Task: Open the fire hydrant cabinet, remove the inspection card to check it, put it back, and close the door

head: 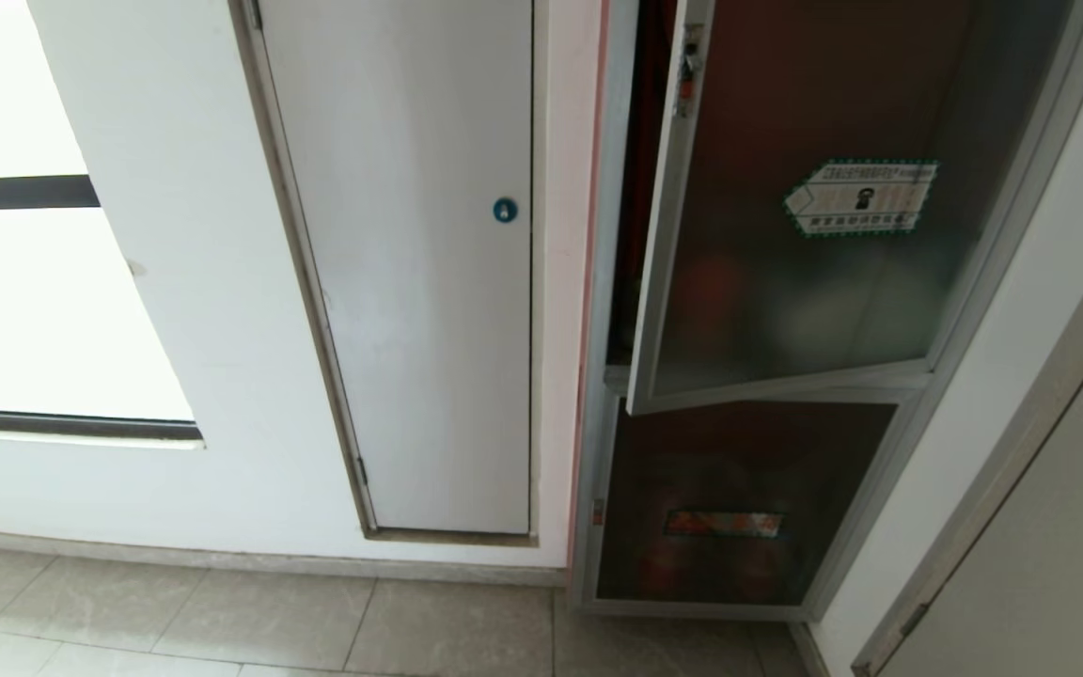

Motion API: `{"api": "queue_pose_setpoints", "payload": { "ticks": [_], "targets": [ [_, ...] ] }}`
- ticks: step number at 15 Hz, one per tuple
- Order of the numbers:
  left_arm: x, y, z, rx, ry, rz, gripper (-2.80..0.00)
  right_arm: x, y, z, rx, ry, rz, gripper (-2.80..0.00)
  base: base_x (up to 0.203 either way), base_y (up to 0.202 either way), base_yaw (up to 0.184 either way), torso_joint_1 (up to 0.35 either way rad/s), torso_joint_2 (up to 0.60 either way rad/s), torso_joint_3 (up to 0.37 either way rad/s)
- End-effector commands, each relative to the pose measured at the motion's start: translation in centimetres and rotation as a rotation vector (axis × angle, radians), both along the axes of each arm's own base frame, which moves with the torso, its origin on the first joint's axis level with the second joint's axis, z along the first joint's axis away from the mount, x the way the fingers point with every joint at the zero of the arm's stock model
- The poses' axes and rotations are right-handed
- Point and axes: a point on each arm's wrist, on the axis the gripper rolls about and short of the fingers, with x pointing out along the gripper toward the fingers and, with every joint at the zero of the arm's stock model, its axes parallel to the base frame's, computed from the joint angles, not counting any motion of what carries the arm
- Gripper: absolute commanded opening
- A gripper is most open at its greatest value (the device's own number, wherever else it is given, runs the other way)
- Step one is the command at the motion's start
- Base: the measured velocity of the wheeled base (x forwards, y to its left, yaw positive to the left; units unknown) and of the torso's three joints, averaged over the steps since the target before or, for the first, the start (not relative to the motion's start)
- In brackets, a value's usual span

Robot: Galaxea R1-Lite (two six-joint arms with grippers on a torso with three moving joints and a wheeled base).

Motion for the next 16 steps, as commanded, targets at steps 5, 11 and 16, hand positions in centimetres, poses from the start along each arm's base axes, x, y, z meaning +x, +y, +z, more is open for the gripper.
{"api": "queue_pose_setpoints", "payload": {
  "ticks": [5,11,16],
  "targets": [
    [0.1,0.0,-0.3,0.0,0.012,0.0,-2.8,0.9,0.2,-2.5,-0.036,0.088,0.08,-2.8,0.0,0.0,0.0,0.0,0.0,0.0],
    [0.1,0.0,-0.3,0.0,0.012,0.0,-2.8,0.9,0.2,-2.9,-0.046,0.126,0.1,-2.8,0.0,0.0,0.0,0.0,0.0,0.0],
    [0.1,0.0,-0.3,-0.001,0.012,0.0,-2.8,0.9,0.2,-2.8,-0.034,0.123,0.102,-2.8,0.0,0.0,0.0,0.0,0.0,0.0]
  ]
}}
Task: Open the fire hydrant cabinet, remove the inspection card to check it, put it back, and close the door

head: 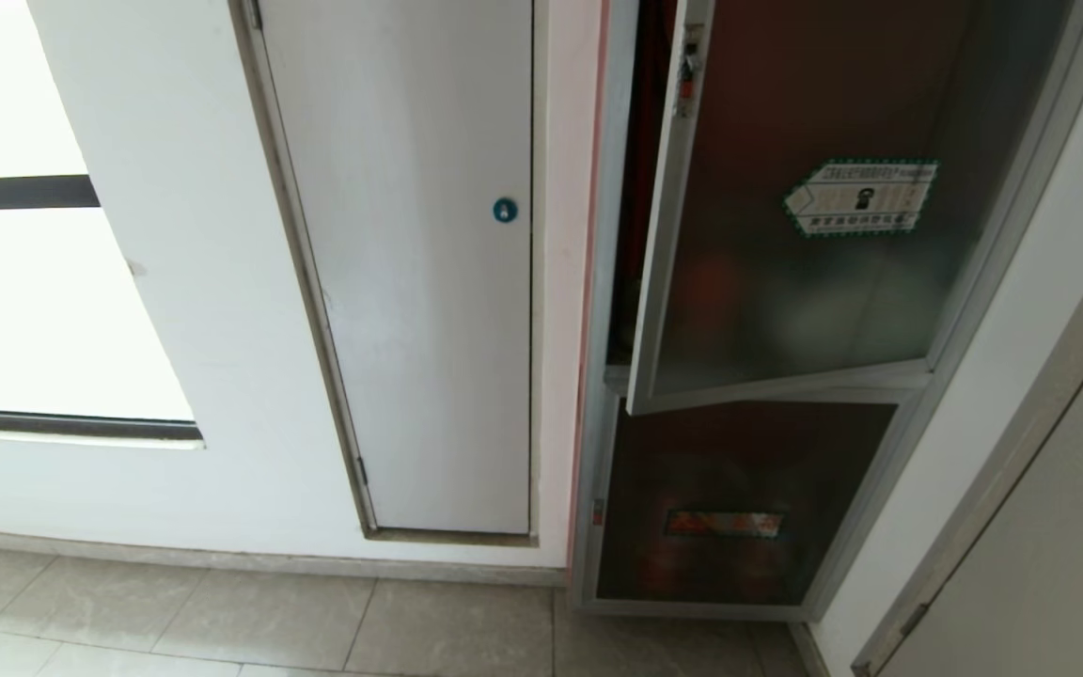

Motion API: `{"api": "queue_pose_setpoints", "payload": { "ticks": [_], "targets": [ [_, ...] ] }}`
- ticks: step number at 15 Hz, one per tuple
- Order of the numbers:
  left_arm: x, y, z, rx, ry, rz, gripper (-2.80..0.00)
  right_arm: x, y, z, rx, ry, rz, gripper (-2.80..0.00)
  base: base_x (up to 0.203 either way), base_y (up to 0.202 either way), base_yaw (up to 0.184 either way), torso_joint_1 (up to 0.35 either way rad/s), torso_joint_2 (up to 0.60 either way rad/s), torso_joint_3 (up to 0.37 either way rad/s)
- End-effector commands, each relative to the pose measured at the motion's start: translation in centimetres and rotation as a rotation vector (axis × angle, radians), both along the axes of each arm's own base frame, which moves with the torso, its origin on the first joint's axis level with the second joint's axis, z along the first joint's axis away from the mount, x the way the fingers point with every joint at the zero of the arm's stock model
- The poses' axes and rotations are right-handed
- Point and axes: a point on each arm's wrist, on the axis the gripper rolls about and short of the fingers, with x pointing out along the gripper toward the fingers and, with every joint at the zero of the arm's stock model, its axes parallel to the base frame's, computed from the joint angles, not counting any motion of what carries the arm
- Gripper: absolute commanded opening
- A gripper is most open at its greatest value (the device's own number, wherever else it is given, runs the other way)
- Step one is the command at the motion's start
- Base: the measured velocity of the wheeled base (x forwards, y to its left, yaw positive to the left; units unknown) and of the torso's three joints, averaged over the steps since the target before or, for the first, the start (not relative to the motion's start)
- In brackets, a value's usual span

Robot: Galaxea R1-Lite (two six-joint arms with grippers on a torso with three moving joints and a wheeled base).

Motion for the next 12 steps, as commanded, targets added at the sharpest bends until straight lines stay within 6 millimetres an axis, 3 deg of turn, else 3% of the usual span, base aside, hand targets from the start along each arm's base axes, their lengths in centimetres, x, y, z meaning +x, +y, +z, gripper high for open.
{"api": "queue_pose_setpoints", "payload": {
  "ticks": [1,12],
  "targets": [
    [0.09,0.0,-0.34,0.001,0.012,0.0,-2.8,0.02,0.0,-0.03,0.004,0.002,0.0,-2.8,0.0,0.0,0.0,0.0,0.0,0.0],
    [0.09,0.0,-0.34,0.001,0.012,0.0,-2.8,0.03,0.0,-0.05,0.01,0.002,-0.002,-2.8,0.0,0.0,0.0,0.0,0.0,0.0]
  ]
}}
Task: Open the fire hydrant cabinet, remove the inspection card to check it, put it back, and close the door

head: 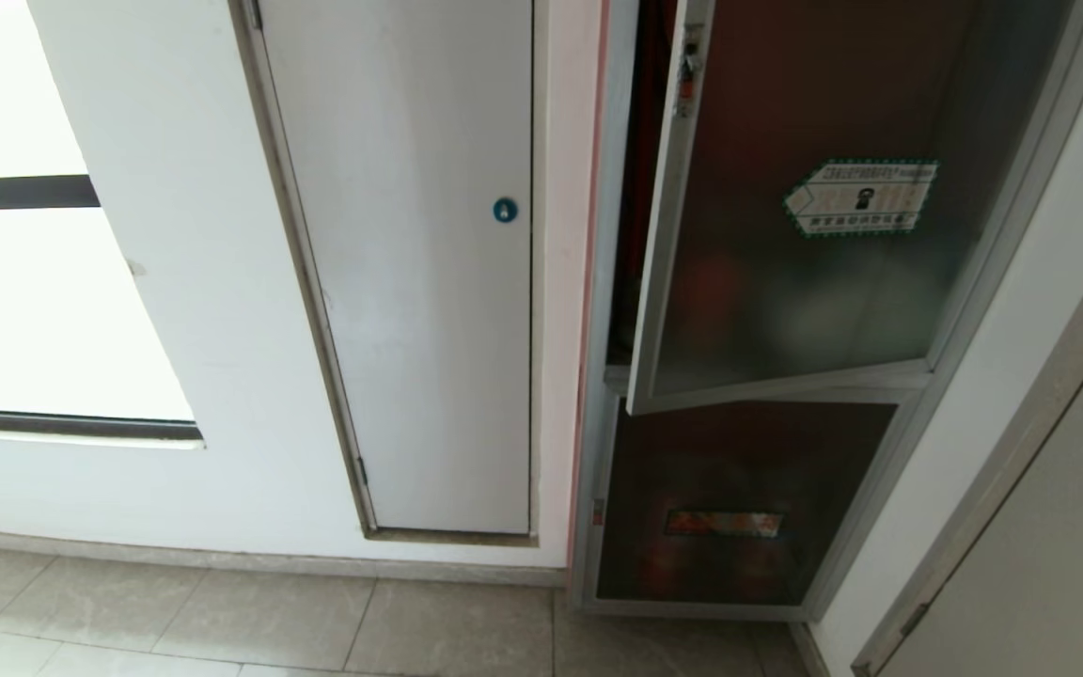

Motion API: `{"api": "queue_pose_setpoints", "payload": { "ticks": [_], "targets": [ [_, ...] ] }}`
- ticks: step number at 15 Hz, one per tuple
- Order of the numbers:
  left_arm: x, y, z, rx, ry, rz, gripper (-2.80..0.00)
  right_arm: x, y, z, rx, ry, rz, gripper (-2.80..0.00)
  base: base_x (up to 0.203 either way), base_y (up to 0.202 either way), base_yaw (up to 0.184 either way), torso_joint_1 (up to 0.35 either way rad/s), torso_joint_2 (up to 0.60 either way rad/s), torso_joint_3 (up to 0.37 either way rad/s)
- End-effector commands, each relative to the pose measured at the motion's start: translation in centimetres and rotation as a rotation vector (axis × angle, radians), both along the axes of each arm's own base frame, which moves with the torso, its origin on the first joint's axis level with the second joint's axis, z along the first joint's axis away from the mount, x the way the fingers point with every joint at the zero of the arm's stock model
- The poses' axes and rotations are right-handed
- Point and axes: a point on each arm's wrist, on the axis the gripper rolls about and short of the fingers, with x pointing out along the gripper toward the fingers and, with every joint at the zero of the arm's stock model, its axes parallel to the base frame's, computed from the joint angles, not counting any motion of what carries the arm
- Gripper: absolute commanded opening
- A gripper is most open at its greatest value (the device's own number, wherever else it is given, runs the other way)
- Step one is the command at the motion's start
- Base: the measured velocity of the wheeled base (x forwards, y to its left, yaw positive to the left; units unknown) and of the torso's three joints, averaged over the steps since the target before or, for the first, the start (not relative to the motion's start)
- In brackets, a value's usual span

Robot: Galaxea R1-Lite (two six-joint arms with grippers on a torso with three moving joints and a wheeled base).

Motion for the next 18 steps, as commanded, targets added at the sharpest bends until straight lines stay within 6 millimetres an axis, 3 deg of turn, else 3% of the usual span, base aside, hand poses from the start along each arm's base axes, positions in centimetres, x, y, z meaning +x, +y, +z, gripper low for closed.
{"api": "queue_pose_setpoints", "payload": {
  "ticks": [1,18],
  "targets": [
    [0.09,0.0,-0.34,-0.001,0.012,0.0,-2.8,0.03,0.0,-0.08,0.0,0.004,0.0,-2.8,0.0,0.0,0.0,0.0,0.0,0.0],
    [0.09,0.0,-0.32,0.004,0.01,0.0,-2.8,0.03,0.0,-0.09,0.002,0.005,0.0,-2.8,0.0,0.0,0.0,0.0,0.0,0.0]
  ]
}}
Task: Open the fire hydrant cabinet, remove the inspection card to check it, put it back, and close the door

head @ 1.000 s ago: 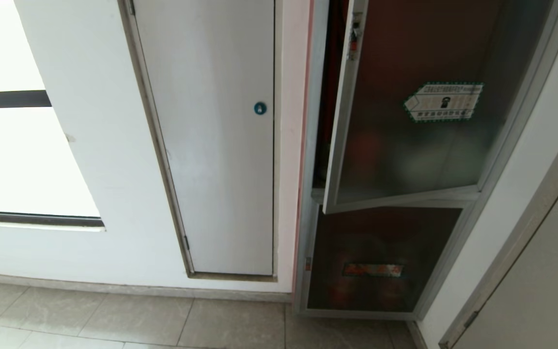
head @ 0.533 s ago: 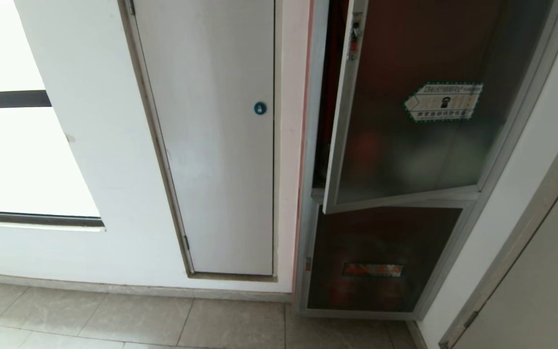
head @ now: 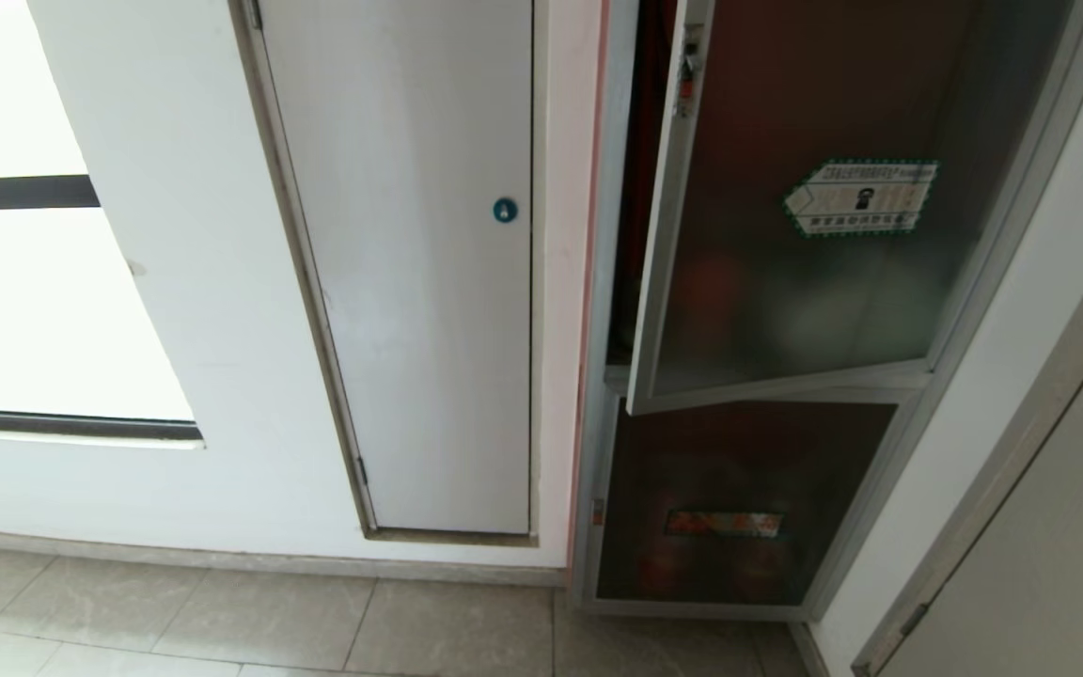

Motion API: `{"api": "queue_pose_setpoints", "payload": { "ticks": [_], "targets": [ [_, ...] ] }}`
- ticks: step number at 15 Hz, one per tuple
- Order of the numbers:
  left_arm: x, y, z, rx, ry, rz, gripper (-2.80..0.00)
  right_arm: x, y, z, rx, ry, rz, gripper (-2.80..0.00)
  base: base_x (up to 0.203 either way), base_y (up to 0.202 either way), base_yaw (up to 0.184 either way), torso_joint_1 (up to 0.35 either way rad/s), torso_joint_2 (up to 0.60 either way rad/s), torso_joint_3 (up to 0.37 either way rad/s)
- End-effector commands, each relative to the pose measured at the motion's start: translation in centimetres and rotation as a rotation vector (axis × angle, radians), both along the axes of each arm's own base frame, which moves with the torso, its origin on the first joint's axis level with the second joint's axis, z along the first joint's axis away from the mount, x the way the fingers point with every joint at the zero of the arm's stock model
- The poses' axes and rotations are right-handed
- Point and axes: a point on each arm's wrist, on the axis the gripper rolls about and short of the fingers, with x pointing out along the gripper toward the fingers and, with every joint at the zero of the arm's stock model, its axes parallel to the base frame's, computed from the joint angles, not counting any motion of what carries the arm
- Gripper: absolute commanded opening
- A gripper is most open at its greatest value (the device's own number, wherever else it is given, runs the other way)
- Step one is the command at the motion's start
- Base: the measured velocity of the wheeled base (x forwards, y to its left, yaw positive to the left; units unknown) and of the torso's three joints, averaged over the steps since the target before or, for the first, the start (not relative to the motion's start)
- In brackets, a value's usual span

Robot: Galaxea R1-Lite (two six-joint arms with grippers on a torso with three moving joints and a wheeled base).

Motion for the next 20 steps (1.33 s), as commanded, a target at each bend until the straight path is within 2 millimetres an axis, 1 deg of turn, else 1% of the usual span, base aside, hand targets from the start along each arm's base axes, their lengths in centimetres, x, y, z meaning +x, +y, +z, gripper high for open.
{"api": "queue_pose_setpoints", "payload": {
  "ticks": [1,3,20],
  "targets": [
    [0.09,0.0,-0.33,-0.001,0.012,-0.001,-2.8,0.03,0.0,-0.09,0.0,0.005,0.0,-2.8,0.0,0.0,0.0,0.0,0.0,0.0],
    [0.09,0.0,-0.33,0.0,0.012,0.0,-2.8,0.03,0.0,-0.09,0.002,0.005,0.0,-2.8,0.137,0.0,-0.001,-0.003,-0.01,0.003],
    [0.1,0.0,-0.34,-0.004,0.012,0.001,-2.8,0.03,0.0,-0.08,0.0,0.004,0.0,-2.8,0.198,0.0,-0.001,0.006,0.0,0.002]
  ]
}}
